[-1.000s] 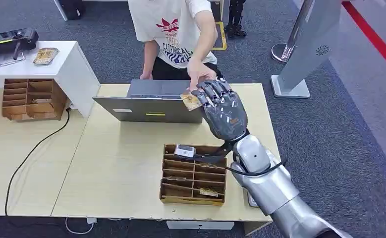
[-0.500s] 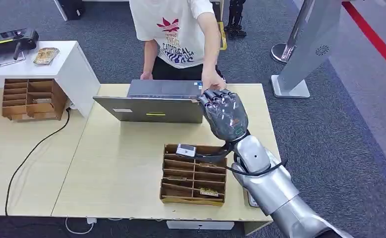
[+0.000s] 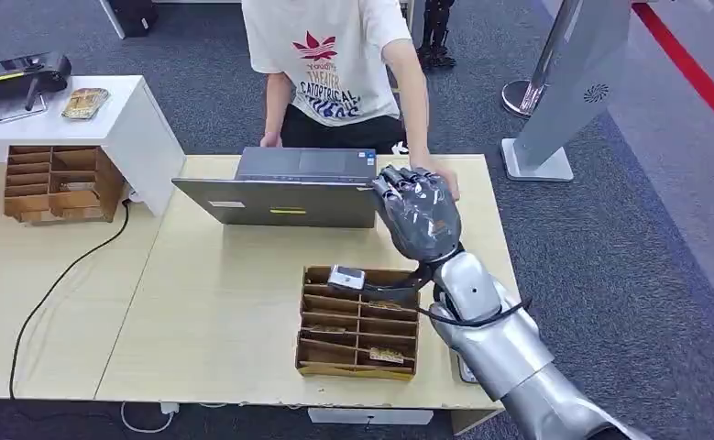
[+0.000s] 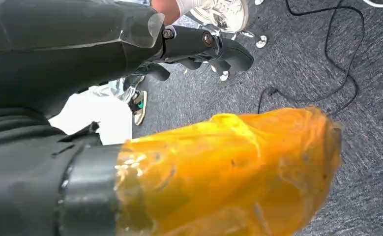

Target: Pass the card to the sensor for recognition and then transmit it.

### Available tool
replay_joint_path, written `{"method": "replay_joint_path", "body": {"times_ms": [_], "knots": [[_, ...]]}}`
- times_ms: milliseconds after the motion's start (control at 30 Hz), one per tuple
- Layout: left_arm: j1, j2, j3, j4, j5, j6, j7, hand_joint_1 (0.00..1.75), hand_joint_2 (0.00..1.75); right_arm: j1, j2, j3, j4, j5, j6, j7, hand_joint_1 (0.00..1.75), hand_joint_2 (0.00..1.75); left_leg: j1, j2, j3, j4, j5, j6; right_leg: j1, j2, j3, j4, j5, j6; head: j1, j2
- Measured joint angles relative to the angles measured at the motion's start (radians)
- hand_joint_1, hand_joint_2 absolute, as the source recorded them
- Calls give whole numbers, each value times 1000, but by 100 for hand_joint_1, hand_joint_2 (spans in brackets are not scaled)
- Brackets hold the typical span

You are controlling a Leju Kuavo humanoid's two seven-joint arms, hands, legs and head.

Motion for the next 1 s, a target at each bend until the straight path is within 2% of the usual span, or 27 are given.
{"method": "replay_joint_path", "body": {"times_ms": [67,100,167,333,533,733,867,1000], "knots": [[1,0,0,0,1,-1,3,0,0,3,-1,0,0,-10,0,2,175,175,0,0,0,0,0,0,0,0,0,0,0,0,0,0],[5,-1,0,0,10,2,3,0,0,37,0,-30,-26,-158,5,-33,175,175,0,0,0,0,0,0,0,0,0,0,0,0,0,0],[9,-2,0,0,21,6,3,0,0,62,7,-55,-62,-276,29,-66,175,175,0,0,0,0,0,0,0,0,0,0,0,0,0,0],[23,-3,4,0,54,30,-4,0,0,149,55,-147,-207,-671,190,-127,175,175,0,0,0,0,0,0,0,0,0,0,0,0,0,0],[37,-5,21,0,84,53,-6,0,0,238,98,-255,-363,-1089,378,-129,175,175,0,0,0,0,0,0,0,0,0,0,0,0,0,0],[44,-5,35,0,92,59,-7,0,0,280,107,-319,-439,-1191,429,-116,175,175,0,0,0,0,0,0,0,0,0,0,0,0,0,0],[47,-5,45,0,103,65,-7,0,0,307,108,-359,-460,-1317,486,-73,175,175,0,0,0,0,0,0,0,0,0,0,0,0,0,0],[49,-5,53,0,110,71,-6,0,0,339,105,-404,-463,-1396,511,-58,175,175,0,0,0,0,0,0,0,0,0,0,0,0,0,0]]}}
